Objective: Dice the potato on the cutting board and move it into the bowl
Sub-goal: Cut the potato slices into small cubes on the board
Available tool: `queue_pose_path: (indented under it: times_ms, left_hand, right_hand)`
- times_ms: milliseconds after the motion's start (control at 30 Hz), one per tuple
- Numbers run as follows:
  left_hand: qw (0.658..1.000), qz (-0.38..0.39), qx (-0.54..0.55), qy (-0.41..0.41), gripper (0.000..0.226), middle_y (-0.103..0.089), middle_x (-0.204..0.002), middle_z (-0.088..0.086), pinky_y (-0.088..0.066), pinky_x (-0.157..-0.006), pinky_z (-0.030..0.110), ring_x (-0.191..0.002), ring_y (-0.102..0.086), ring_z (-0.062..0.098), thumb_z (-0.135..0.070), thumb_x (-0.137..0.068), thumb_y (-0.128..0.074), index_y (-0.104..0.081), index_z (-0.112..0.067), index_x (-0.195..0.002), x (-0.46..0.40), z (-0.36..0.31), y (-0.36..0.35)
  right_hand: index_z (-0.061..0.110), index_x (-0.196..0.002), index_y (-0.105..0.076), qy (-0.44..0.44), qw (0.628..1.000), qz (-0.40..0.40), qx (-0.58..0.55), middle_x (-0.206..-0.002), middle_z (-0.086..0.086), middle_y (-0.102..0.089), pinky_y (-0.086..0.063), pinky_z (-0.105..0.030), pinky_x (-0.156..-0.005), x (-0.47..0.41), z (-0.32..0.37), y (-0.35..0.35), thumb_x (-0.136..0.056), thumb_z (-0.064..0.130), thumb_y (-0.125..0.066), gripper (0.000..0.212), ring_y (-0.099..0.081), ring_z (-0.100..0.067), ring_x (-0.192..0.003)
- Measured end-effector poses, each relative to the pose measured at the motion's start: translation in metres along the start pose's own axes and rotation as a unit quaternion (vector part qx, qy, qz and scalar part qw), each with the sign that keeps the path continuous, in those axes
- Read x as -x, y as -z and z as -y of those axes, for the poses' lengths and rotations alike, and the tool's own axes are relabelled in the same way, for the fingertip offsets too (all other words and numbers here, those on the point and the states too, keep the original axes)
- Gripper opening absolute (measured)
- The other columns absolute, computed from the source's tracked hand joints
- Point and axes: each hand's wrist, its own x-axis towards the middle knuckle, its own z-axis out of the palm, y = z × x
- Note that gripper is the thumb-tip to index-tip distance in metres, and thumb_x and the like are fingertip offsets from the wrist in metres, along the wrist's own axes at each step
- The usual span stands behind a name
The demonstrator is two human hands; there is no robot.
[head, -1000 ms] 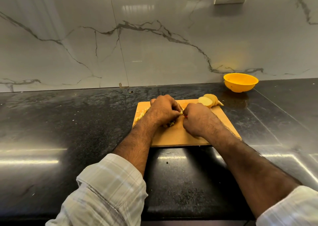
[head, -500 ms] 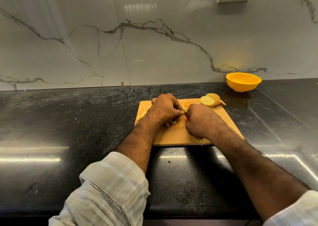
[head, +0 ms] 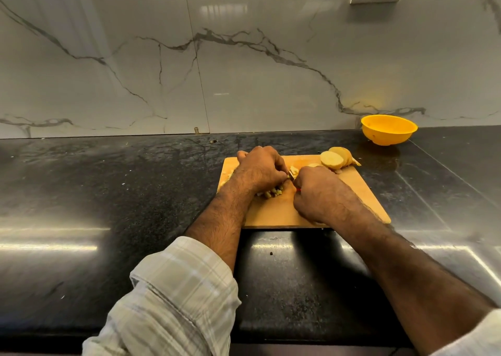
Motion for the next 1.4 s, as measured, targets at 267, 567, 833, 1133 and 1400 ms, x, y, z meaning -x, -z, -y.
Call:
queue_pose_path:
  times_ms: [267,567,833,1133,1400]
  left_hand:
    - [0.987,-0.134,0.066,-0.052,0.010,-0.063,-0.086,-0.024,-0.034,-0.100,0.045,-0.100,-0.060,0.006,-0.036,-0.087,-0.071,-0.079,-0.031,-0.087,0.002,0.012,0.006]
    - [0.979,-0.190,0.073,-0.024,0.018,-0.068,-0.086,-0.020,-0.045,-0.100,0.053,-0.095,-0.063,0.008,-0.047,-0.088,-0.067,-0.077,-0.033,-0.087,-0.003,0.026,0.008]
    - [0.980,-0.193,0.046,-0.012,0.014,-0.065,-0.088,-0.021,-0.028,-0.092,0.043,-0.097,-0.060,0.007,-0.045,-0.091,-0.071,-0.077,-0.033,-0.091,-0.002,0.024,0.006]
    - [0.983,-0.175,0.030,-0.042,0.016,-0.066,-0.096,-0.021,-0.029,-0.096,0.044,-0.101,-0.059,0.005,-0.046,-0.093,-0.069,-0.077,-0.032,-0.096,0.000,0.014,0.003]
    - [0.996,0.008,-0.060,-0.071,0.041,-0.063,-0.140,-0.010,-0.025,-0.115,0.058,-0.137,-0.047,0.018,-0.048,-0.098,-0.065,-0.062,-0.035,-0.136,-0.007,-0.040,-0.016]
  right_hand:
    - [0.022,-0.139,-0.067,-0.019,0.997,-0.058,-0.047,-0.130,-0.003,-0.069,-0.056,-0.034,-0.089,-0.005,-0.030,0.004,-0.099,0.028,-0.065,0.041,-0.063,-0.020,-0.103]
    - [0.025,-0.140,-0.065,0.054,0.995,-0.014,-0.080,-0.138,0.003,-0.064,-0.053,-0.032,-0.097,-0.005,-0.012,-0.007,-0.100,0.034,-0.064,0.041,-0.061,-0.017,-0.117]
    - [0.030,-0.141,-0.065,0.045,0.996,-0.047,-0.063,-0.134,0.002,-0.067,-0.060,-0.039,-0.094,-0.004,-0.023,0.004,-0.099,0.038,-0.066,0.043,-0.064,-0.018,-0.112]
    - [0.025,-0.131,-0.073,-0.004,0.983,-0.156,-0.095,-0.119,-0.006,-0.074,-0.062,-0.040,-0.084,-0.007,-0.054,0.016,-0.095,0.038,-0.068,0.038,-0.067,-0.020,-0.096]
    - [0.023,-0.127,-0.074,-0.068,0.984,-0.142,-0.087,-0.121,-0.008,-0.071,-0.063,-0.042,-0.084,-0.008,-0.071,0.026,-0.089,0.029,-0.072,0.039,-0.066,-0.023,-0.098]
